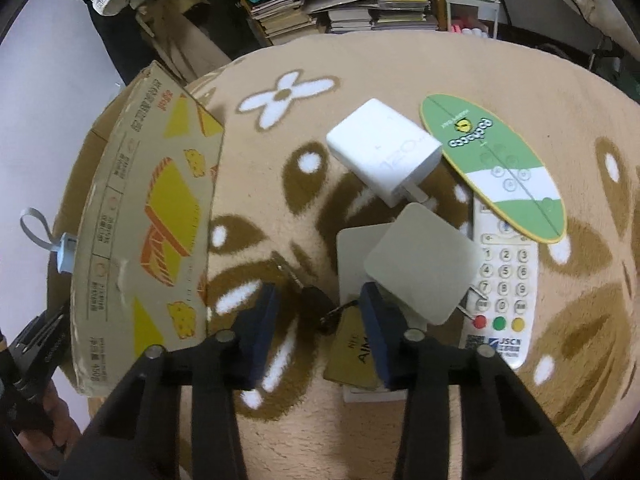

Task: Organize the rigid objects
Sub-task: 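Close the right gripper on the keyring with the gold AIMA tag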

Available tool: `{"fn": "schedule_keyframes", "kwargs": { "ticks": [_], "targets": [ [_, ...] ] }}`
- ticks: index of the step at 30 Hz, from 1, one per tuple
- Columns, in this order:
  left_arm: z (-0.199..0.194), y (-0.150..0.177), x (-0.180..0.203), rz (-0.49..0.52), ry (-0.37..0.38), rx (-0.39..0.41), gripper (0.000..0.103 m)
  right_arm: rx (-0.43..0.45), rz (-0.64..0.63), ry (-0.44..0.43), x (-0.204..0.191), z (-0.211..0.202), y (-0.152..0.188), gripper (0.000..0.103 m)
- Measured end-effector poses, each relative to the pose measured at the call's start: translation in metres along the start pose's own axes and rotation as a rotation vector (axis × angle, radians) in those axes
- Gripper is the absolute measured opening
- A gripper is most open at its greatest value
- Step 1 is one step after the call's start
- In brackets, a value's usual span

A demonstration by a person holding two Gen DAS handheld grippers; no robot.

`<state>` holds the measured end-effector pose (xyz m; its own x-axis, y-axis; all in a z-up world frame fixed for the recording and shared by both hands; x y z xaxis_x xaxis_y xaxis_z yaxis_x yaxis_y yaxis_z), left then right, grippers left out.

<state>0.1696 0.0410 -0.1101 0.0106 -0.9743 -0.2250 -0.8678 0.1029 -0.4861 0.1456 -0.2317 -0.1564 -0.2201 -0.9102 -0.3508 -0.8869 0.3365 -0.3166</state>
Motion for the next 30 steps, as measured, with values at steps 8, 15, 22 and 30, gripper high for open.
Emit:
{"fn": "schedule_keyframes", "kwargs": {
  "ticks": [8,15,22,30],
  "targets": [
    [0.000,0.000,-0.001,-0.004,0.000,0.000,0.021,-0.022,-0.001,0.016,-0.001,0.000,0.002,0.012],
    [0.000,0.002,-0.003,-0.007,0.002,-0.001,0.021,-0.028,0.009,0.011,-0.002,0.002,0.003,0.008],
    [0.000,0.002,-0.003,-0.003,-0.001,0.000,0.021,-0.029,0.002,0.035,-0.005,-0.002,0.002,0.017],
    [-0.001,0.002,-0.003,-0.004,-0.001,-0.002,0.021,-0.062,-0.015,0.043,-0.012,-0.001,0.008,0.023]
  ]
}}
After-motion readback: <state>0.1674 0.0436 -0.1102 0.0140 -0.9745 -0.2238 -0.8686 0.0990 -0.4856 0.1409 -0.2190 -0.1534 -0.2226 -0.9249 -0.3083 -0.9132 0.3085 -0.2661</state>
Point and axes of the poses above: each gripper's, at about its wrist camera, not at the fingertips, and z roughly the way its jaws point, x to its right, y to its underside, the point moved 1 cm from there along z, roughly the way its jaws point, and after that the axes turned 2 degrees about -y, right-handed, at the moved point
